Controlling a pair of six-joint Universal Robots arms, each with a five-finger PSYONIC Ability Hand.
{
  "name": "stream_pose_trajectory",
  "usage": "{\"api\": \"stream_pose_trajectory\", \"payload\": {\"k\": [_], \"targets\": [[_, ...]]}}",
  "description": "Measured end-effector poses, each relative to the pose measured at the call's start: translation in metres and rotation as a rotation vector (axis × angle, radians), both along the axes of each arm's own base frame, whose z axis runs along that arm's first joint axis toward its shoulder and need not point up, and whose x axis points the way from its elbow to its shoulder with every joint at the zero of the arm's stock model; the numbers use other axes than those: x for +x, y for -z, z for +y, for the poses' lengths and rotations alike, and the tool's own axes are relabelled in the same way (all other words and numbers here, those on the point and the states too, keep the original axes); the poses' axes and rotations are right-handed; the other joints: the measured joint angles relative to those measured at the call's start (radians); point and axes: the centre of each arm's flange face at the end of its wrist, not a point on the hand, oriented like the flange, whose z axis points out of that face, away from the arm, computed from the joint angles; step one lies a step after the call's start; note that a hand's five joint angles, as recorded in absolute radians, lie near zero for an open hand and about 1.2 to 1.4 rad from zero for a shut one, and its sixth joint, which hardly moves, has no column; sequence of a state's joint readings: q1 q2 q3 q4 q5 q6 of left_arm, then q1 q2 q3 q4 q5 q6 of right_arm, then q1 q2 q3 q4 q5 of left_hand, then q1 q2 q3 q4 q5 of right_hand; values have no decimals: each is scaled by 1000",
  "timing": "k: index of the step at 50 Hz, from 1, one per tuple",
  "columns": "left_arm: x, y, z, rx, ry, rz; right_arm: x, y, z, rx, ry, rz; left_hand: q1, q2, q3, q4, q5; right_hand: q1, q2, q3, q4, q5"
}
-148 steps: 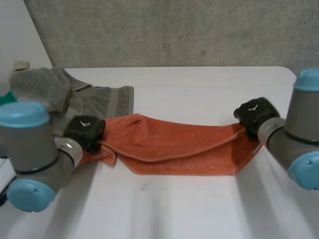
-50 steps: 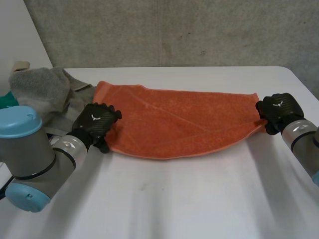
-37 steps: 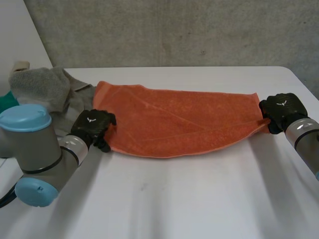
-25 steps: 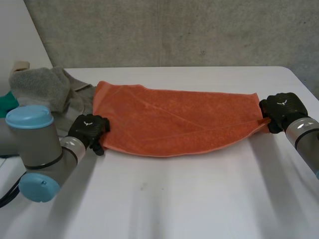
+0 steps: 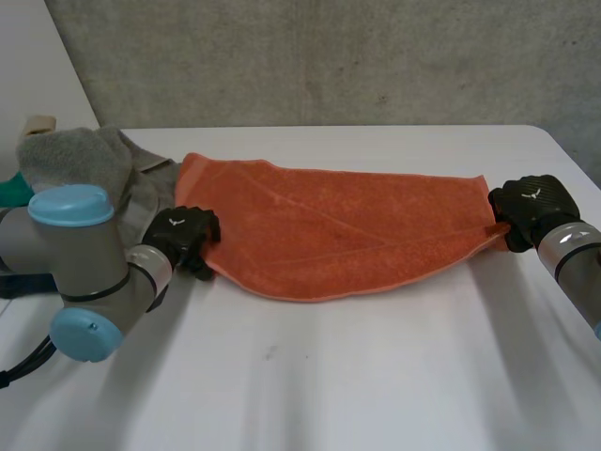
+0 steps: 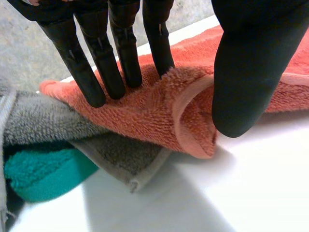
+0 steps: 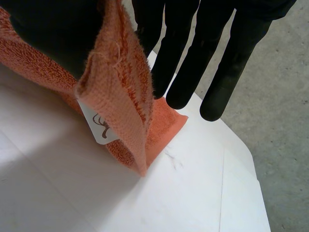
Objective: Fold the laundry.
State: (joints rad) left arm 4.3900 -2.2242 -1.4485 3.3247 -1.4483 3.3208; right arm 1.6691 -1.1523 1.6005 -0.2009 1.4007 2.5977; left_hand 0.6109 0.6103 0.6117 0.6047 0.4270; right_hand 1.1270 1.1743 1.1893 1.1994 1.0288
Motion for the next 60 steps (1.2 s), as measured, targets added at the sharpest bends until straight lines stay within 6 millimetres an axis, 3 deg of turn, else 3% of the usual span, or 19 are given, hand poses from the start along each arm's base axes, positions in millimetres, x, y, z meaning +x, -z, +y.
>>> {"api": "stream_pose_trajectory", "payload": {"k": [9, 12, 13, 17, 22, 26, 27, 30, 33, 37, 41, 48, 53, 57, 60], "targets": [[-3, 7, -3, 18, 2, -32, 2, 1, 1, 3, -4, 4, 23, 7, 9, 11, 14, 0, 0, 0, 0, 0], [-2, 8, -7, 13, -14, -39, 1, 1, 1, 2, -3, 4, 225, 209, 189, 196, 195, 0, 0, 0, 0, 0], [-1, 7, -9, 9, -27, -42, 1, 1, 0, 2, -2, 4, 424, 390, 385, 395, 392, 0, 0, 0, 0, 0], [6, -3, -15, -20, -88, -49, -2, -3, 0, 0, 6, 6, 547, 572, 569, 585, 453, 0, 0, 0, 0, 0], [17, -44, -8, -96, -161, -44, -6, -20, 5, -3, 16, 28, 547, 582, 577, 592, 453, 0, 0, 0, 0, 0], [23, -94, 13, -197, -145, -37, -9, -51, 20, -9, 1, 90, 547, 582, 577, 592, 453, 0, 0, 0, 0, 0], [23, -99, 16, -208, -140, -39, -9, -55, 21, -11, -1, 96, 547, 582, 577, 592, 453, 0, 0, 0, 0, 0], [27, -139, 42, -305, -77, -86, -12, -92, 37, -49, -19, 148, 547, 583, 577, 592, 453, 0, 0, 0, 0, 0], [30, -166, 64, -378, -18, -153, -16, -125, 49, -100, -30, 173, 547, 584, 577, 592, 453, 0, 0, 0, 0, 0], [33, -186, 85, -441, 43, -252, -21, -154, 60, -132, -43, 194, 547, 585, 577, 592, 453, 0, 0, 0, 0, 0], [33, -182, 89, -428, 83, -340, -23, -153, 63, -78, -67, 225, 547, 585, 577, 592, 453, 0, 0, 0, 0, 0], [24, -134, 66, -297, 164, -480, -20, -107, 49, 126, -134, 312, 547, 585, 577, 593, 453, 0, 0, 0, 0, 0], [6, -101, 27, -308, 209, -552, -14, -73, 17, 183, -104, 334, 547, 586, 577, 596, 453, 0, 0, 0, 0, 0], [-12, -112, -11, -473, 188, -550, -8, -80, -19, 54, -24, 289, 547, 586, 578, 596, 453, 0, 0, 0, 0, 0], [-24, -152, -38, -695, 123, -497, -4, -114, -50, -160, 56, 192, 547, 586, 579, 596, 453, 0, 0, 0, 0, 0]]}}
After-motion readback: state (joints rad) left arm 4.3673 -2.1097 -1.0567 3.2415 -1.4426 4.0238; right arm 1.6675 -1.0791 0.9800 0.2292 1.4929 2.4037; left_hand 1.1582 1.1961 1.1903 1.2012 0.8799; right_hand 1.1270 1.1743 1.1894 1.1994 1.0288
